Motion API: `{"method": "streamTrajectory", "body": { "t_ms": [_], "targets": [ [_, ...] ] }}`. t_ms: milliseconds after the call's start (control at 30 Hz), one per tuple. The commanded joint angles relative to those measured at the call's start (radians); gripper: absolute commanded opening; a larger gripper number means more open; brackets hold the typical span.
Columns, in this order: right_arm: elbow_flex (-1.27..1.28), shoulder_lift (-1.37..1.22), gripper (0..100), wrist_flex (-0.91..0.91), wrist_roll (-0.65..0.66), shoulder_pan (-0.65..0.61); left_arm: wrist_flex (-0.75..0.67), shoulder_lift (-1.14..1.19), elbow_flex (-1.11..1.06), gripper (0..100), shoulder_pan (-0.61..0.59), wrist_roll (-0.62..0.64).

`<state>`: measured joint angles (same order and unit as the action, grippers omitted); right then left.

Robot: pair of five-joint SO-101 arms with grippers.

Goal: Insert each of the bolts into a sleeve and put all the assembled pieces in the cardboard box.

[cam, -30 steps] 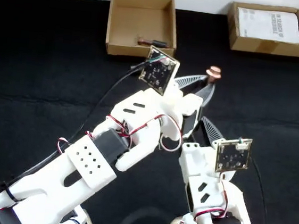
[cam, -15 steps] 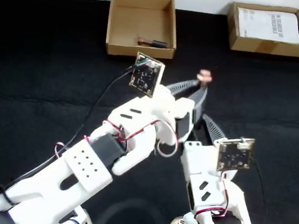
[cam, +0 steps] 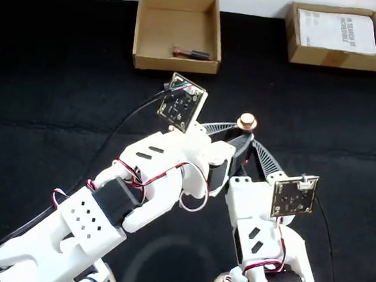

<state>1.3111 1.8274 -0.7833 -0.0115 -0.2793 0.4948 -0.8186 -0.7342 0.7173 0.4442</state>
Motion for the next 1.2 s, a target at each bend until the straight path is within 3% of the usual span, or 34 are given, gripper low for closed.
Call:
{"method": "streamTrajectory", "body": {
  "t_ms": [0,67,233,467,600,800,967,1167],
  "targets": [
    [-0.012,-0.002,0.7,0.022,0.005,0.025,0.011,-0.044,0.015,5,0.002,0.003],
    [-0.012,-0.002,0.7,0.022,0.005,0.025,0.060,-0.044,0.042,12,-0.001,0.003],
    [-0.012,-0.004,0.7,0.022,0.005,0.025,0.345,-0.044,0.225,22,0.005,0.003],
    [-0.008,-0.004,0.7,0.022,0.005,0.028,0.726,-0.061,0.469,21,-0.002,-0.060],
    [-0.001,-0.005,0.7,0.028,0.011,0.030,0.864,-0.162,0.496,14,-0.025,-0.075],
    [0.021,-0.028,0.7,0.174,0.100,0.030,0.879,-0.348,0.378,1,-0.274,-0.097],
    [-0.079,-0.197,0.7,0.288,0.157,0.031,0.815,-0.533,0.189,1,-0.499,-0.186],
    [-0.364,-0.545,0.7,0.351,0.155,0.031,0.618,-0.825,-0.145,1,-0.714,-0.244]
  ]
}}
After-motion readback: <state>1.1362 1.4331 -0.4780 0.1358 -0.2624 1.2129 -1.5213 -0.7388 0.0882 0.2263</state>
